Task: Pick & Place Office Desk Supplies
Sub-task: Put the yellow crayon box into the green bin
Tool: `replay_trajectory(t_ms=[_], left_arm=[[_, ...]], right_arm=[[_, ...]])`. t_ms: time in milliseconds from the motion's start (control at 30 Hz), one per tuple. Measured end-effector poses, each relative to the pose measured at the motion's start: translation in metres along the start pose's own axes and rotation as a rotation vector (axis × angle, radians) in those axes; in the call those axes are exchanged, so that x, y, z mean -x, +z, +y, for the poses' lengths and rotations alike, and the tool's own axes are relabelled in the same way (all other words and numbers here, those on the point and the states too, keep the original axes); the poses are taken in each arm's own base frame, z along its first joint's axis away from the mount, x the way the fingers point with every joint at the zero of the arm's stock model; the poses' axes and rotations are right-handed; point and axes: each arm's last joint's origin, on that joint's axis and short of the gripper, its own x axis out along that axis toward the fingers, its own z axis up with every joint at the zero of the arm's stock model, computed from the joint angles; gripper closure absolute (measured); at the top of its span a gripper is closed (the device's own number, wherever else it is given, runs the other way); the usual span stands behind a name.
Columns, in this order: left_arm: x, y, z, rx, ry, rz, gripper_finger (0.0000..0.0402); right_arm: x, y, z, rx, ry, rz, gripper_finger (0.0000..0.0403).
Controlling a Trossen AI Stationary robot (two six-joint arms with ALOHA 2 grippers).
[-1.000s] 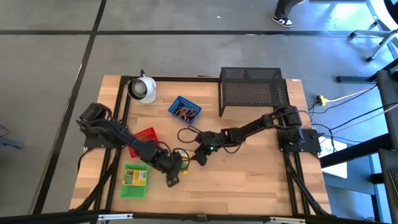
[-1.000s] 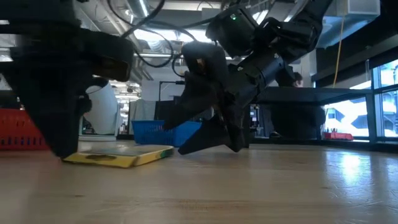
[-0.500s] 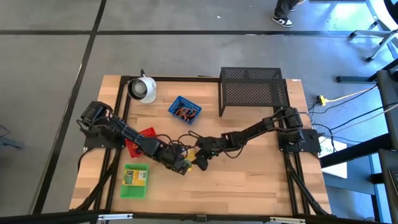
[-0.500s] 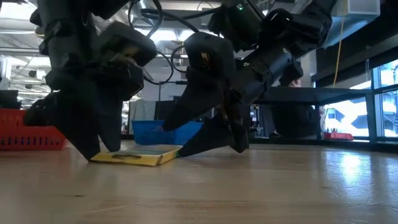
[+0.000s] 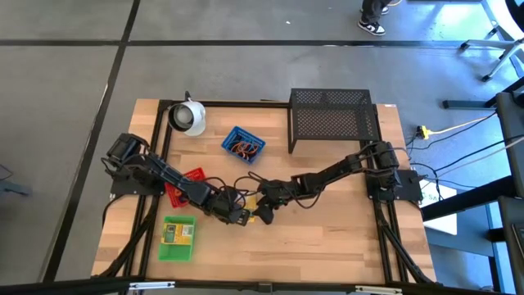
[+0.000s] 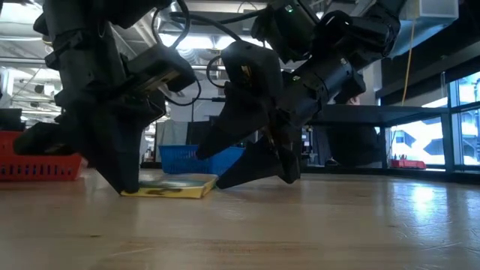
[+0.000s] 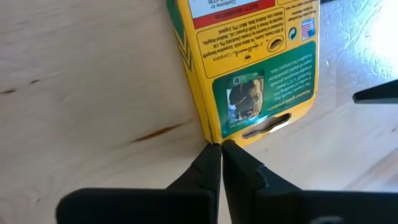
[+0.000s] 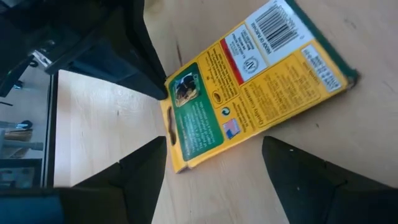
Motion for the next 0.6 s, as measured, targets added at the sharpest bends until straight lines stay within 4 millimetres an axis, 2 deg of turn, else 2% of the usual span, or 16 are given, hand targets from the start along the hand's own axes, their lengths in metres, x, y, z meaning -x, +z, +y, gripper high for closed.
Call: replay_trajectory(t_ms=[333,600], left_arm=[[-0.0003,-0.0004,-0.0004,-0.003,-0.006,-0.014,0.0399],[-0.0011,-0.0010,-0.0083,-0.039,-0.096,-0.016,0.0400]], right_arm=[[0.0024,-0.0064,0.0004,-0.063,0.087,0.196,0.0145],[0.0020,-0.0057,-0.0015,-0.179,0.008,0.128,0.0154]])
